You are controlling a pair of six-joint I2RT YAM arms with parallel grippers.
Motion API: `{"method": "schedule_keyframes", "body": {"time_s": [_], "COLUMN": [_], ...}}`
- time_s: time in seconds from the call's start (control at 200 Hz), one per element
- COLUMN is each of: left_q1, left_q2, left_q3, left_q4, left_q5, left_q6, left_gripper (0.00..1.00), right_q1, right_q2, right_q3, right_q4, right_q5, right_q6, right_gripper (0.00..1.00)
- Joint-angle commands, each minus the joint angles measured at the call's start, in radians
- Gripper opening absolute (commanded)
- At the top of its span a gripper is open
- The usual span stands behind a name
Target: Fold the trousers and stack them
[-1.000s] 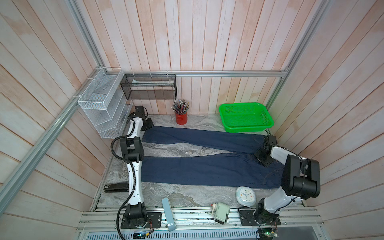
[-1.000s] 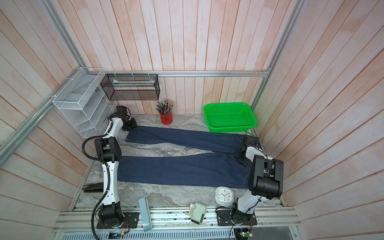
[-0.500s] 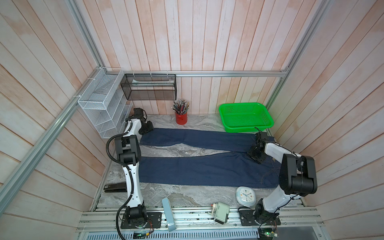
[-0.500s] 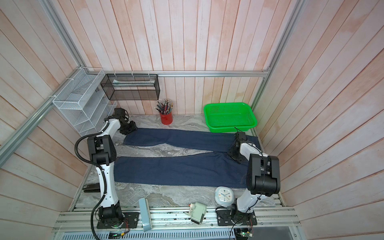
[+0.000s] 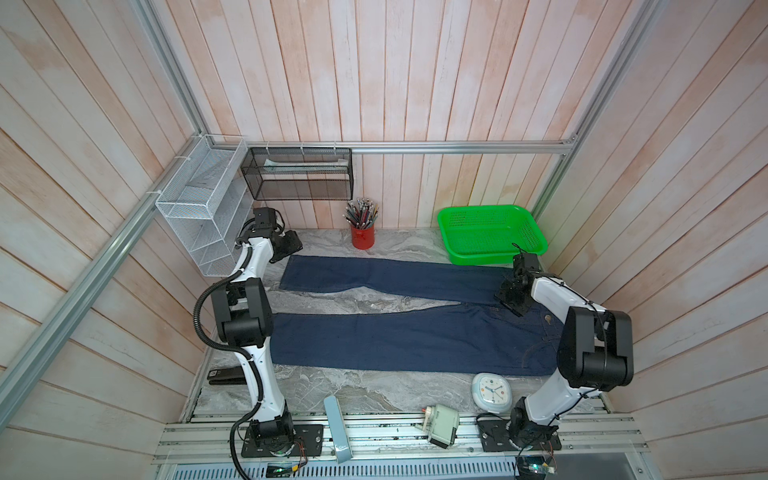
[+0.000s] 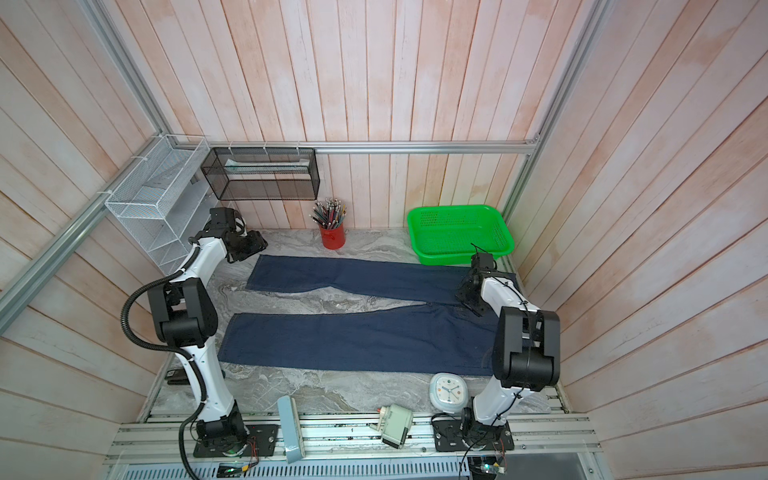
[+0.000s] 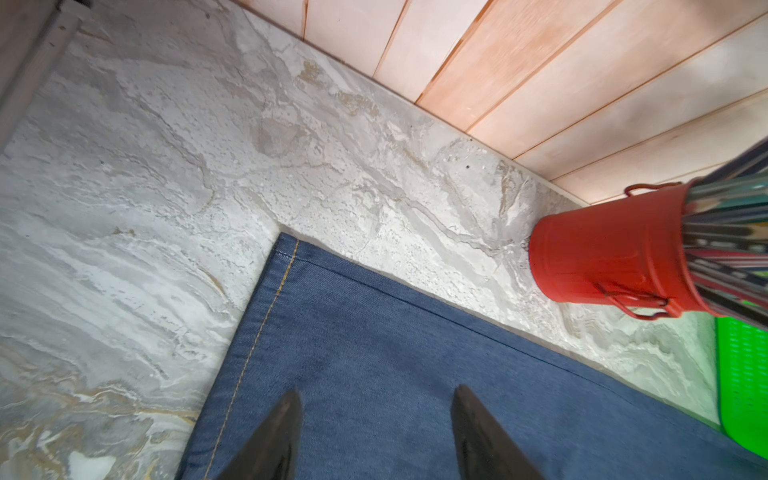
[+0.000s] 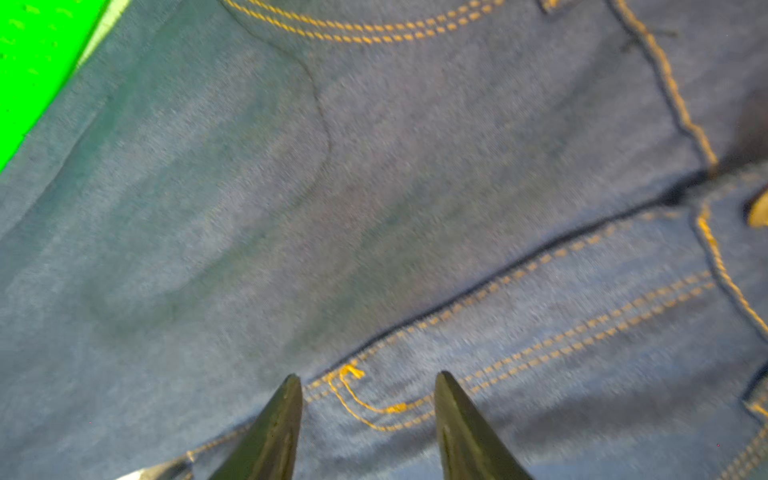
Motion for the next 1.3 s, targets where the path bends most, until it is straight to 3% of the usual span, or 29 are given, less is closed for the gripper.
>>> {"method": "schedule_keyframes", "body": {"time_s": [0.0, 0.275, 0.495, 0.71, 0.985, 1.295], "left_q1": [-0.017, -0.017, -0.022, -0.024, -0.022, -0.007], "left_q2": [0.062, 0.162, 0.128, 0.245, 0.492, 0.532], "left_q3": [-0.005, -0.033, 0.001, 0.199, 0.584, 0.583], "left_q4": [0.027, 0.026, 0.028, -0.055, -0.220, -0.257], "left_q5": [0.016, -0.013, -0.100, -0.233, -0.264, -0.243], "left_q6": [0.000, -0.024, -0.004, 0.037, 0.068, 0.082], "left_gripper": [0.59, 0.52, 0.61, 0.68, 0.69, 0.65], "right_q1": [0.013, 0.041, 0.059, 0.079, 0.082, 0.083], "right_q2": [0.046, 0.051, 0.042, 0.041, 0.018, 0.022], "right_q3": [0.040, 0.088, 0.112, 0.133, 0.146, 0.149], "right_q4": [-0.009, -0.024, -0.027, -0.035, -0.048, -0.044], "right_q5": [-0.014, -0.017, -0.014, -0.030, -0.037, -0.048], "right_q6": [-0.013, -0.019, -0.023, -0.021, -0.040, -0.043], "right_gripper": [0.52, 0.52, 0.52, 0.52, 0.52, 0.51]}}
